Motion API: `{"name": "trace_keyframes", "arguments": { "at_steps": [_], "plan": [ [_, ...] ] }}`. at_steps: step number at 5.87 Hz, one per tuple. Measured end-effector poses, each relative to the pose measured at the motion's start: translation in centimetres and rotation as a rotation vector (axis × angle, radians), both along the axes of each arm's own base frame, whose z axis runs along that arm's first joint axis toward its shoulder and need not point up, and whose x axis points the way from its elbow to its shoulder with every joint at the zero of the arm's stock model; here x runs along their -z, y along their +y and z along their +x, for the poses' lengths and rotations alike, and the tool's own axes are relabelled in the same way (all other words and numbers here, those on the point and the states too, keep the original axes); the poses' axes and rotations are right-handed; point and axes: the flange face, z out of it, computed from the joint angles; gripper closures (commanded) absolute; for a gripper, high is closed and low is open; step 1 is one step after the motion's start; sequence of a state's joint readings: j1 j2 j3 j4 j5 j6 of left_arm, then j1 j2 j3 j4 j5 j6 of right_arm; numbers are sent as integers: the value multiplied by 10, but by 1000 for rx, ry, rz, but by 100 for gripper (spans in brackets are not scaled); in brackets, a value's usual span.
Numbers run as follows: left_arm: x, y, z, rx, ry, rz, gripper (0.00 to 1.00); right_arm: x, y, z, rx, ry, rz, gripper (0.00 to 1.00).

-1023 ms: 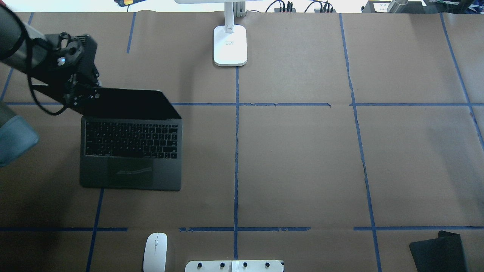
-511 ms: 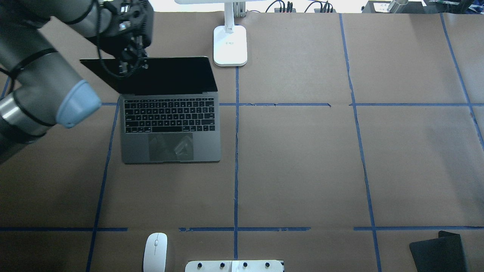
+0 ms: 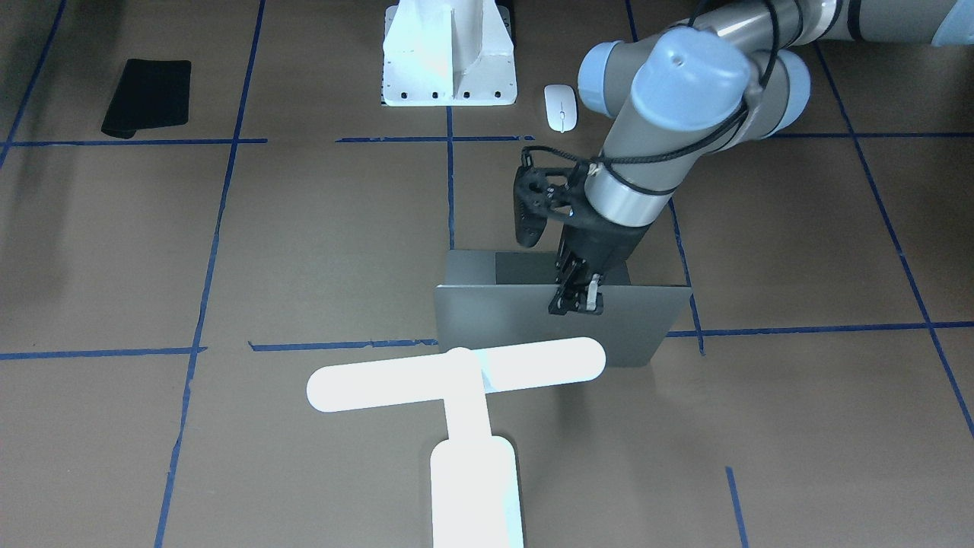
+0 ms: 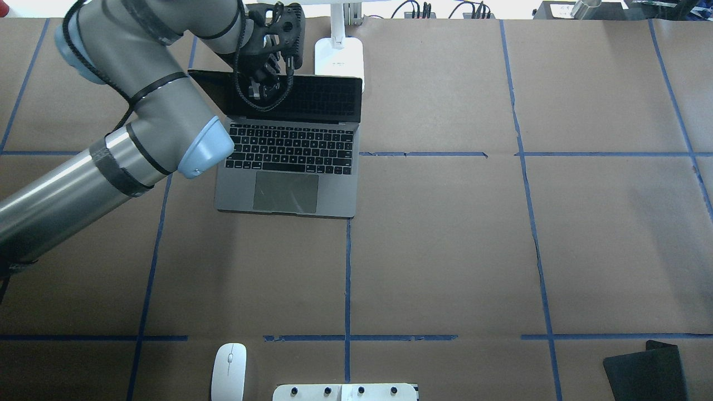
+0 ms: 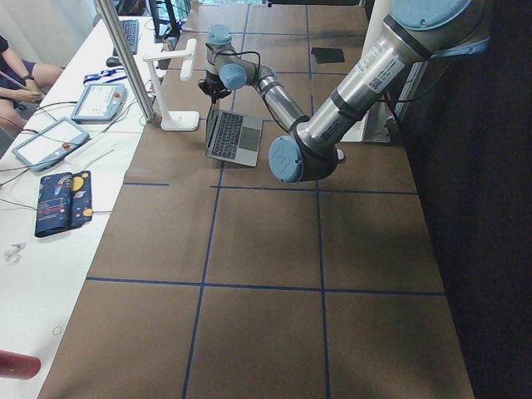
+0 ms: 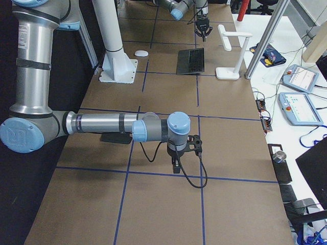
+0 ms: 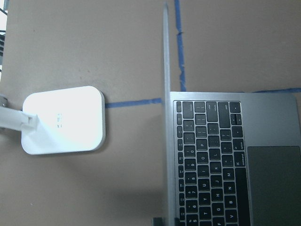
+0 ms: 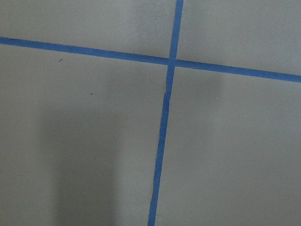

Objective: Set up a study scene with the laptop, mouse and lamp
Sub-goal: 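Lower the laptop beside the lamp base and open the left gripper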

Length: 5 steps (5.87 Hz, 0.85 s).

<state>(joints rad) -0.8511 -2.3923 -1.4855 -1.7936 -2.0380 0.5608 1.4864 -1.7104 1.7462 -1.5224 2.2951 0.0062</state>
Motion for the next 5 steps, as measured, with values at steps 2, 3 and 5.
{"name": "trace_keyframes", "arguments": {
  "at_steps": [2, 3, 5],
  "plan": [
    [-1, -7, 5, 23, -2, -4, 73, 0, 0, 0, 0, 0, -1, 0],
    [-1, -8, 4, 39, 3, -23, 30, 0, 0, 0, 0, -1, -1, 0],
    [-8, -9, -1, 54, 0, -46, 14, 0, 0, 0, -1, -1, -2, 0]
  ]
}}
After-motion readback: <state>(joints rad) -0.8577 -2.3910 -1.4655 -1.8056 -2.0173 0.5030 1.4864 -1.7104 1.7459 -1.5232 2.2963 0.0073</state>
